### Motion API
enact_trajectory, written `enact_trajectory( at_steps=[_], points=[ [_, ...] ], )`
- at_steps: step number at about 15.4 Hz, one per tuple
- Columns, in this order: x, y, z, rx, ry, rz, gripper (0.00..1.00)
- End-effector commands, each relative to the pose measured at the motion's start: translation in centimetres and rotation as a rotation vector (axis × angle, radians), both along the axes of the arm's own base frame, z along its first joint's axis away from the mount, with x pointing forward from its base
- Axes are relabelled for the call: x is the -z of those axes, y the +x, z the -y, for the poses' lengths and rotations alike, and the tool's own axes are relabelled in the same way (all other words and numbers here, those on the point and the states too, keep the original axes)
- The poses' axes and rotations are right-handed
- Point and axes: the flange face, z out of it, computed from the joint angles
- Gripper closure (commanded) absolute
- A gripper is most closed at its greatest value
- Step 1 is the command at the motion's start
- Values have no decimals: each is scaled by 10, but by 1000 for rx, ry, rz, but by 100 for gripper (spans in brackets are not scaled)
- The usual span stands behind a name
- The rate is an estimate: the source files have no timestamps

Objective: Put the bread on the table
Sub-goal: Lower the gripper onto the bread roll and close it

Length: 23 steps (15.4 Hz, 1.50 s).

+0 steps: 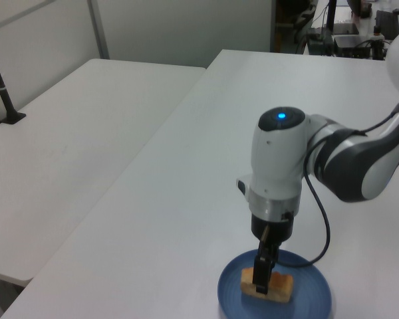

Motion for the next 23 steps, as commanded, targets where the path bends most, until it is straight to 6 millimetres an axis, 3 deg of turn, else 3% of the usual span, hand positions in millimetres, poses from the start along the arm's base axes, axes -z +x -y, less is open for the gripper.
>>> enact_trajectory(
  at_steps=[1,3,8,11,14,20,23],
  points=[
    [14,4,-6,39,3,19,0],
    [18,4,-8,47,15,22,11],
    [19,4,-8,33,2,40,70],
    [17,7,-5,33,-2,47,97],
    [-27,17,13,59,18,90,100],
    [-130,0,57,63,36,125,100],
    [-174,-5,89,28,32,83,100]
  ],
)
